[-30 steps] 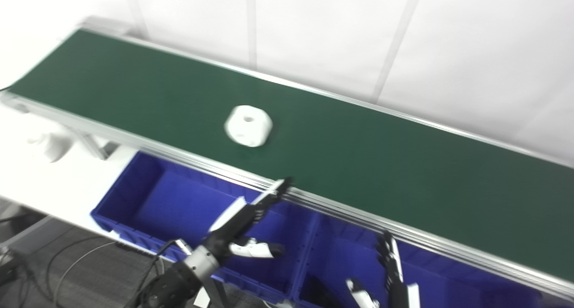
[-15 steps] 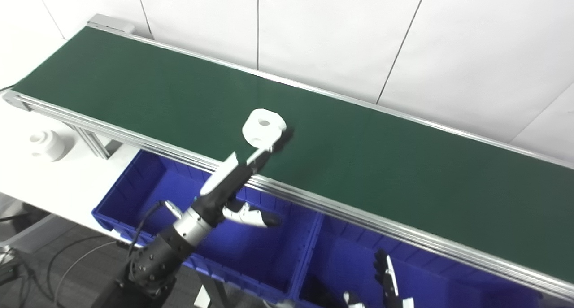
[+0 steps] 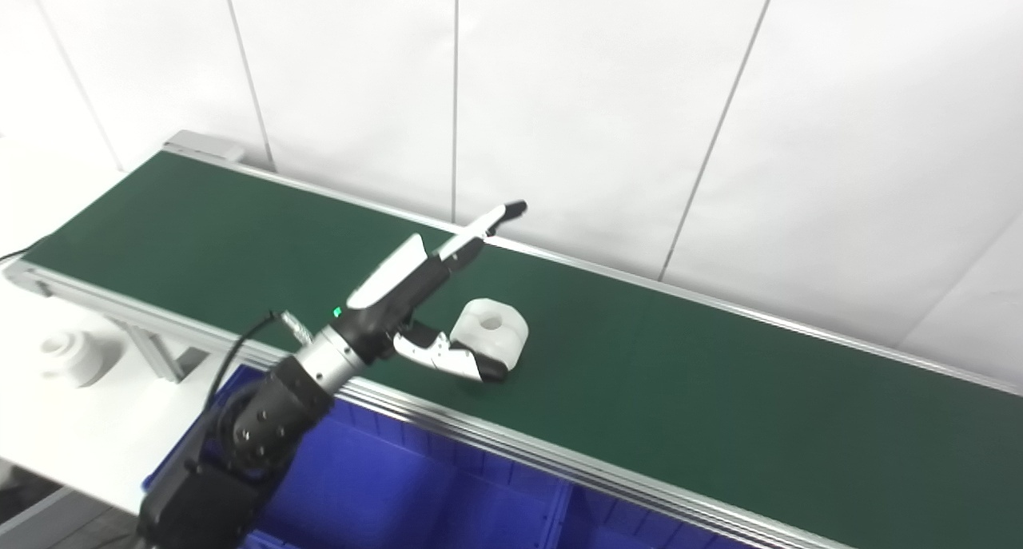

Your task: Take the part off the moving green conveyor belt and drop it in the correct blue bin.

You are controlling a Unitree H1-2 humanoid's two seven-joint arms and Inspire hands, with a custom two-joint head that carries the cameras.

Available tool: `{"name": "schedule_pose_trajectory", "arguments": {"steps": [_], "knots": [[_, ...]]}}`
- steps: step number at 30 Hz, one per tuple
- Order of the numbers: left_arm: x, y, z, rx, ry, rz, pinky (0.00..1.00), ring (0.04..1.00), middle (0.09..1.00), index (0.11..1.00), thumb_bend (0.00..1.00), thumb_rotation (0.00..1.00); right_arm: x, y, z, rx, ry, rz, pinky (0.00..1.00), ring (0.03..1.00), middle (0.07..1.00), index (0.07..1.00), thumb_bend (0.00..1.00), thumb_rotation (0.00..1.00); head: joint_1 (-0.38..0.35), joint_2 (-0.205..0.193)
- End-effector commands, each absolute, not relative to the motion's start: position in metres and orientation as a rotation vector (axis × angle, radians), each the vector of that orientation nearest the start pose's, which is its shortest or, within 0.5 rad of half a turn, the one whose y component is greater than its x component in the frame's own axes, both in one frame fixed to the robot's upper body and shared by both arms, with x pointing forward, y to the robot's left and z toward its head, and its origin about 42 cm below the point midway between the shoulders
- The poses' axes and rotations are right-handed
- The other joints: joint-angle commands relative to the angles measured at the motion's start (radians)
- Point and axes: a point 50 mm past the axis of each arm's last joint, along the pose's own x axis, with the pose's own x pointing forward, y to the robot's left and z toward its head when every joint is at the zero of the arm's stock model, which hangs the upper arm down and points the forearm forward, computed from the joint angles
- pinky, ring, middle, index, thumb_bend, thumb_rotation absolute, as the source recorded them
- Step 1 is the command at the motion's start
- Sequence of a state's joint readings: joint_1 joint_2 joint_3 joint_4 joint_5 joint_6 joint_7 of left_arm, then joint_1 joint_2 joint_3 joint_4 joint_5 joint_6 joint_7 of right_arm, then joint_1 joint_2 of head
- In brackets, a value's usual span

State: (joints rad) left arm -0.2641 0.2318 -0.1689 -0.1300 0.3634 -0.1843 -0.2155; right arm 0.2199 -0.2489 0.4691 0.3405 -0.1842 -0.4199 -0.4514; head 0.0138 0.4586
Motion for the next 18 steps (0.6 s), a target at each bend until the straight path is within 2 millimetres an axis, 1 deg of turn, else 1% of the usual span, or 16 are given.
{"name": "schedule_pose_trajectory", "arguments": {"steps": [1,4,5,7,8,10,11,13,15,18], "knots": [[0.352,0.194,0.228,0.679,-0.592,-0.396,0.83,0.959,1.0,1.0,0.67,0.6,0.154,-0.219,-0.013,-0.342,0.015,0.083,0.79,0.864,0.888,0.917,0.95,0.67,-0.006,0.006],[0.362,0.191,0.229,0.706,-0.584,-0.4,0.84,0.962,1.0,1.0,0.67,0.58,0.155,-0.218,-0.012,-0.336,0.01,0.081,0.78,0.86,0.881,0.909,0.96,0.67,-0.012,0.013],[0.365,0.189,0.23,0.723,-0.574,-0.401,0.81,0.946,1.0,1.0,0.67,0.56,0.155,-0.218,-0.011,-0.337,0.007,0.081,0.78,0.858,0.88,0.908,0.96,0.66,-0.014,0.016],[0.371,0.185,0.228,0.754,-0.56,-0.407,0.69,0.866,1.0,1.0,0.68,0.54,0.155,-0.219,-0.011,-0.344,0.001,0.083,0.79,0.859,0.878,0.905,0.96,0.66,-0.016,0.021],[0.374,0.183,0.227,0.764,-0.557,-0.415,0.69,0.872,1.0,1.0,0.69,0.49,0.155,-0.219,-0.011,-0.346,-0.001,0.083,0.79,0.86,0.879,0.906,0.96,0.66,-0.016,0.022],[0.381,0.179,0.222,0.79,-0.553,-0.433,0.77,0.909,0.999,1.0,0.72,0.26,0.156,-0.218,-0.011,-0.348,-0.003,0.082,0.79,0.86,0.881,0.904,0.97,0.66,-0.016,0.027],[0.384,0.177,0.219,0.798,-0.547,-0.441,0.77,0.911,0.999,1.0,0.73,0.24,0.156,-0.218,-0.011,-0.347,-0.003,0.083,0.79,0.86,0.882,0.904,0.97,0.66,-0.015,0.028],[0.39,0.173,0.213,0.825,-0.526,-0.456,0.78,0.92,0.999,1.0,0.75,0.17,0.156,-0.218,-0.01,-0.349,-0.006,0.085,0.79,0.86,0.883,0.903,0.98,0.67,-0.016,0.031],[0.394,0.168,0.206,0.858,-0.51,-0.468,0.79,0.92,1.0,0.999,0.76,0.17,0.156,-0.219,-0.009,-0.351,-0.01,0.086,0.79,0.862,0.884,0.904,0.97,0.67,-0.017,0.035],[0.402,0.161,0.196,0.9,-0.491,-0.49,0.82,0.939,1.0,0.995,0.77,0.21,0.156,-0.219,-0.009,-0.353,-0.015,0.083,0.8,0.86,0.88,0.906,0.96,0.65,-0.017,0.038]]}}
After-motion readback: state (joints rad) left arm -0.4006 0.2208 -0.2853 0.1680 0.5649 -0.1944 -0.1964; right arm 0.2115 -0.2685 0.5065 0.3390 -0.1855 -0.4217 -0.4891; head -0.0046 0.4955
